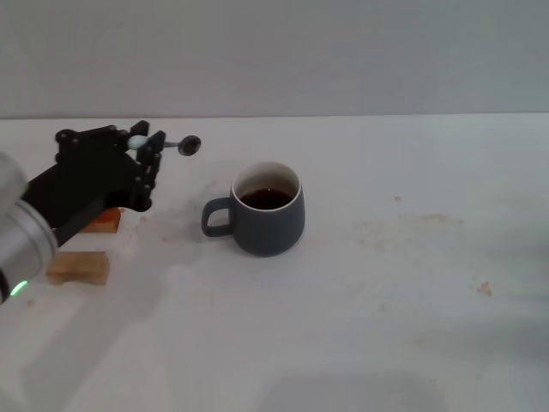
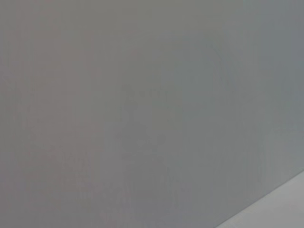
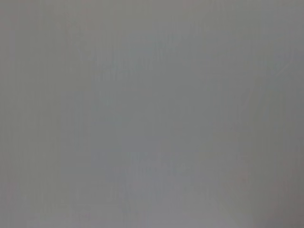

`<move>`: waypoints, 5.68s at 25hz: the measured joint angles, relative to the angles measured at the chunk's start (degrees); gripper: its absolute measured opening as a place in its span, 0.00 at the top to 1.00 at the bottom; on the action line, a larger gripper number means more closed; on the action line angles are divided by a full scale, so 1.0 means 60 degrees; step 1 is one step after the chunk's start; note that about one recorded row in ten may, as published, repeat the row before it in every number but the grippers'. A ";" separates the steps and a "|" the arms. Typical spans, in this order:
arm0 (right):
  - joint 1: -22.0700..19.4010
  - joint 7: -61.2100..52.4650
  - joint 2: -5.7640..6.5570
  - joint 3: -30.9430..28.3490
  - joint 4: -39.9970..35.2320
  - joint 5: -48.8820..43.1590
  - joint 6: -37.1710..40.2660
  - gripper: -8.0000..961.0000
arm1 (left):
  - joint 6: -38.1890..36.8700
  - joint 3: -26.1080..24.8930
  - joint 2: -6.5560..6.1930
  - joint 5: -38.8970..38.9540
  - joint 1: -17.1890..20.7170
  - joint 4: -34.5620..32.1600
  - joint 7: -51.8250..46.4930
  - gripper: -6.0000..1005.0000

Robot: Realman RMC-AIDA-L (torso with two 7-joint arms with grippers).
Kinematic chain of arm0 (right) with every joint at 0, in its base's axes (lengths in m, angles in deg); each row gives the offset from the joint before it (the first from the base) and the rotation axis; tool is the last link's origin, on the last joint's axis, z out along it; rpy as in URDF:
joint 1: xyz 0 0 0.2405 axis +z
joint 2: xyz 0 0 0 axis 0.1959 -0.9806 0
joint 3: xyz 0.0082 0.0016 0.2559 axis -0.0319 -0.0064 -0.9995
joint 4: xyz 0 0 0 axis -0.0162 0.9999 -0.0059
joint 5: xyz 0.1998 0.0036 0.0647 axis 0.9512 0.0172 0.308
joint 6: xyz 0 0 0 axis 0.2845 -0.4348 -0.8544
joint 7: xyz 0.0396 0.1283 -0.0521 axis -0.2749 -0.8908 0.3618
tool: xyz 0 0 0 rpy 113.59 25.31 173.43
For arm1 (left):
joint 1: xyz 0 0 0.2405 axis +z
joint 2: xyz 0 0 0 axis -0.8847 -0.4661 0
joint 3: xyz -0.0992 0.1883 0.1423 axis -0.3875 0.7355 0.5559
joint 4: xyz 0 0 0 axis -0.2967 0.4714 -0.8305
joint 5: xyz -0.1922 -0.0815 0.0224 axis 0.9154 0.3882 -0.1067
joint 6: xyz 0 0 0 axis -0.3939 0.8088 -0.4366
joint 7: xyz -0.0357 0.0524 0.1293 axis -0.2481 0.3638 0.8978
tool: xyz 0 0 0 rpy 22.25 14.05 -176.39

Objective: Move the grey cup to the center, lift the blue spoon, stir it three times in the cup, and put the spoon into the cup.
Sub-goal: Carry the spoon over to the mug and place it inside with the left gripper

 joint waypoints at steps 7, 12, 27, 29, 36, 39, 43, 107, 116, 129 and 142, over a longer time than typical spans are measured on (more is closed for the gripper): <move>-0.0159 0.0000 0.0002 -0.0011 -0.0037 0.0000 0.0001 0.99 | 0.0739 -0.0058 0.0297 0.0000 -0.0294 0.0471 0.0556 0.85; -0.0145 0.0000 0.0009 -0.0014 -0.0070 0.0000 -0.0003 0.99 | 0.1461 -0.0092 0.0425 -0.0001 -0.0411 0.0888 0.0795 0.85; 0.0014 -0.0031 0.0005 -0.0157 -0.0113 0.0000 -0.0077 0.99 | 0.3183 -0.0052 0.1275 0.0038 -0.0618 0.1464 0.1932 0.85; 0.0017 -0.0053 0.0006 -0.0173 -0.0113 0.0000 -0.0082 0.99 | 0.3452 -0.0054 0.1363 0.0048 -0.0782 0.1411 0.1934 0.85; 0.0032 -0.0051 0.0005 -0.0272 -0.0112 0.0000 -0.0089 0.99 | 0.3888 -0.0060 0.1465 0.0067 -0.0923 0.1362 0.1950 0.85; 0.0031 -0.0051 0.0005 -0.0274 -0.0112 0.0000 -0.0081 0.99 | 0.4158 -0.0101 0.1620 0.0086 -0.0979 0.1163 0.1979 0.85; 0.0030 -0.0051 0.0005 -0.0274 -0.0112 0.0000 -0.0071 0.99 | 0.4259 -0.0122 0.1729 0.0088 -0.0992 0.1016 0.2049 0.85; 0.0108 -0.0085 0.0021 -0.0274 -0.0049 0.0000 -0.0088 0.99 | 0.5115 -0.1157 0.2954 0.2412 -0.2315 -0.0661 0.5302 0.85; 0.0127 -0.0089 0.0021 -0.0218 -0.0042 0.0000 -0.0087 0.99 | 0.5139 -0.1018 0.2917 0.2427 -0.1619 -0.0196 0.5302 0.85; 0.0072 -0.0089 0.0000 -0.0185 0.0010 0.0000 -0.0087 0.99 | 0.5115 -0.1436 0.2939 0.2348 -0.1213 -0.0062 0.5571 0.85; 0.0014 -0.0089 -0.0009 -0.0186 0.0004 0.0000 -0.0075 0.99 | 0.4973 -0.1433 0.2969 0.2446 -0.2194 -0.0646 0.5698 0.85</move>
